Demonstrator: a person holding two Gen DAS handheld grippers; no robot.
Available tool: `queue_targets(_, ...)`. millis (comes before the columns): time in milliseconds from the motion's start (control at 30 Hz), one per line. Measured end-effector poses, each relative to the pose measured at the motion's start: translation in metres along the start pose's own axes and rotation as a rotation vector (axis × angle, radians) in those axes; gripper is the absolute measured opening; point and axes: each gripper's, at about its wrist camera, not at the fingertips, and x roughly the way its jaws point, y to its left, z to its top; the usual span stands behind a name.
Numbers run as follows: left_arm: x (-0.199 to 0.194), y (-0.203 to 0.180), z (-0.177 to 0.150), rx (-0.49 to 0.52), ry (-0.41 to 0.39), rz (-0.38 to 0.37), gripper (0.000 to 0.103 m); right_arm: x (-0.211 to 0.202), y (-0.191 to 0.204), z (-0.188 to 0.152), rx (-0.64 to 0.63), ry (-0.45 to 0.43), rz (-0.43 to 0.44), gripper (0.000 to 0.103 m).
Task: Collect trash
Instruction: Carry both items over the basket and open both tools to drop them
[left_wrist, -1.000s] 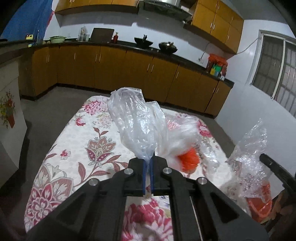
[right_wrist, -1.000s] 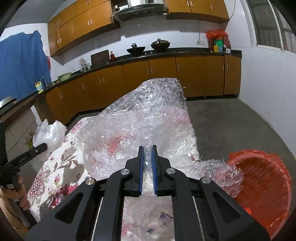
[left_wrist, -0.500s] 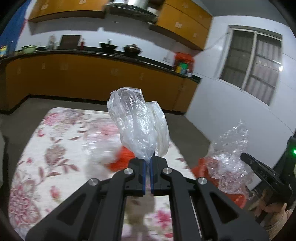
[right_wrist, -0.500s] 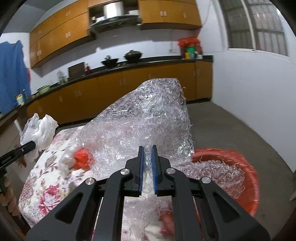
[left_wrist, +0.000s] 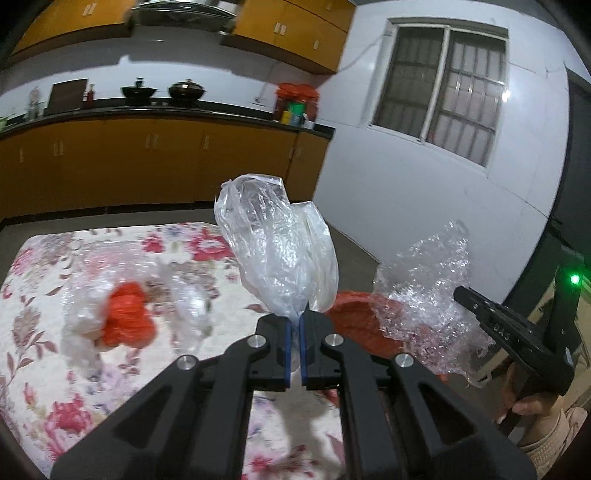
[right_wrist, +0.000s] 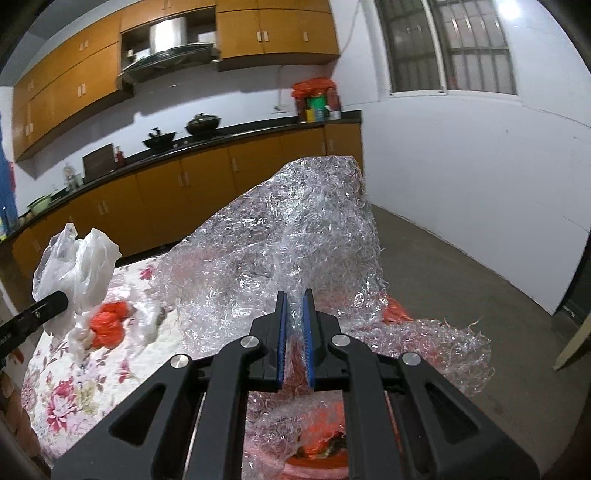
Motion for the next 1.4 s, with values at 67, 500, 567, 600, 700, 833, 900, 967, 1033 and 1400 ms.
queue_targets(67,0.007,-0.009,-0.001,0.009,0.009,-0.017,0.005,0.0,-0.009,-0.001,0.01,0.004,-0.022,0.009)
queue_targets(500,0.066,-0.054,-0.024,0.05,0.12,-0.103,0.005,0.024,-0.048,-0.016,0.05,0.076,-0.118,0.009)
queue_targets(567,0.074,-0.058,-0.028,0.054,0.136,-0.109,0.005,0.027,-0.052,-0.017,0.057,0.084,-0.12,0.009)
queue_targets(600,0.08,-0.06,-0.03,0.055,0.147,-0.113,0.005,0.029,-0.053,-0.018,0.061,0.089,-0.121,0.009)
queue_targets(700,0.09,-0.065,-0.035,0.054,0.169,-0.122,0.005,0.034,-0.057,-0.018,0.067,0.098,-0.119,0.009)
queue_targets(833,0.105,-0.066,-0.042,0.053,0.196,-0.132,0.005,0.04,-0.062,-0.018,0.074,0.108,-0.114,0.009)
queue_targets(900,0.111,-0.068,-0.044,0.053,0.207,-0.134,0.005,0.043,-0.063,-0.018,0.078,0.112,-0.111,0.009)
queue_targets(967,0.116,-0.069,-0.047,0.053,0.218,-0.137,0.005,0.046,-0.065,-0.019,0.081,0.116,-0.109,0.009)
queue_targets(1033,0.12,-0.071,-0.049,0.053,0.226,-0.138,0.005,0.048,-0.069,-0.02,0.084,0.121,-0.105,0.009)
queue_targets(1400,0.137,-0.066,-0.062,0.049,0.274,-0.145,0.021,0.052,-0.079,-0.026,0.101,0.128,-0.037,0.028)
